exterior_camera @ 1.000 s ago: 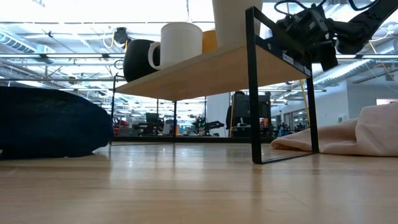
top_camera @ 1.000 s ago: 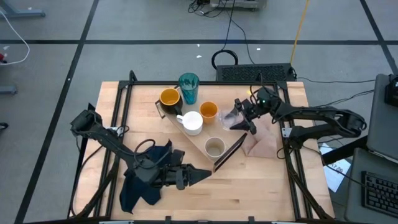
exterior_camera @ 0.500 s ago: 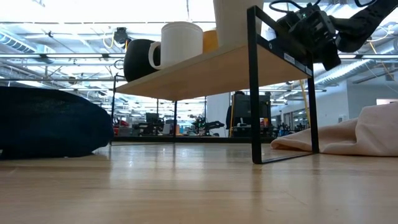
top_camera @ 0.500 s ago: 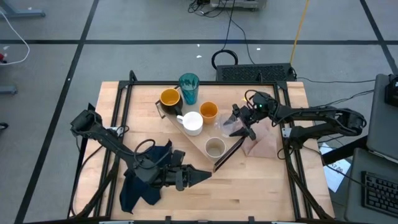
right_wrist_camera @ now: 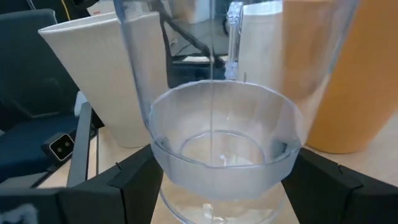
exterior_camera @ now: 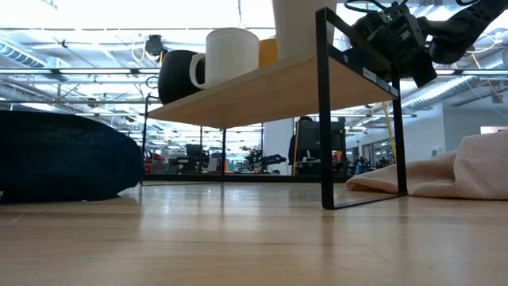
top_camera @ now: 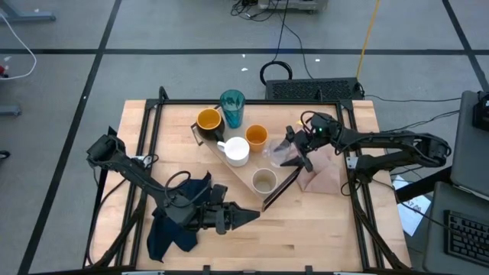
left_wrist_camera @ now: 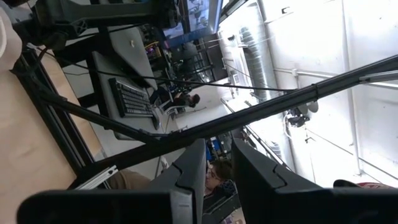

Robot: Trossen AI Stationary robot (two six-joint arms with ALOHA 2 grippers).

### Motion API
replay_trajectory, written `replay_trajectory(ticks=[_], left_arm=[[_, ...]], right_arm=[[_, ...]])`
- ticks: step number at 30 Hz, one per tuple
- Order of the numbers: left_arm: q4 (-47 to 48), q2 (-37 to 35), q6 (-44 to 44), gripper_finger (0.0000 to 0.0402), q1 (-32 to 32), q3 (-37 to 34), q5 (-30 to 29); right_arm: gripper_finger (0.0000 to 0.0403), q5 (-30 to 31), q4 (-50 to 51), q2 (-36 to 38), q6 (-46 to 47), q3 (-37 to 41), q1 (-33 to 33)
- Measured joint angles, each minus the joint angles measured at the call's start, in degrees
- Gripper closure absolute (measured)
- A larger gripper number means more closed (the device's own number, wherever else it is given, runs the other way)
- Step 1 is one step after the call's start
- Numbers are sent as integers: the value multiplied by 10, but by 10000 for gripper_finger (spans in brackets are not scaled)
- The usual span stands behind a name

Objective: Stack small to large cups/mugs on shelf
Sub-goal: Put the transparent mug on the shelf

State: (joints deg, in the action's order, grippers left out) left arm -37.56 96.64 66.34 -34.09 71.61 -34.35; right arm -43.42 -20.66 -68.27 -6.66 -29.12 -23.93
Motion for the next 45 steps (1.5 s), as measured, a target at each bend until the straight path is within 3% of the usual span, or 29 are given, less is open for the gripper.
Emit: replay_trajectory(ticks=[9,13,22,34,45], left_arm=[[0,0,-1,325,0,0,0],[1,0,-1,325,0,0,0],[1,0,-19,325,0,0,0],[1,0,-26,325,0,0,11],[2,0,-31,325,0,0,15]], right_arm=[[126,-1,24,0,-25,1,-32],[126,18,42,-1,-81,2,-32],[126,30,50,-1,-84,3,-25],[126,29,47,-1,-56,3,-32],[126,29,35,-1,43,3,-33]])
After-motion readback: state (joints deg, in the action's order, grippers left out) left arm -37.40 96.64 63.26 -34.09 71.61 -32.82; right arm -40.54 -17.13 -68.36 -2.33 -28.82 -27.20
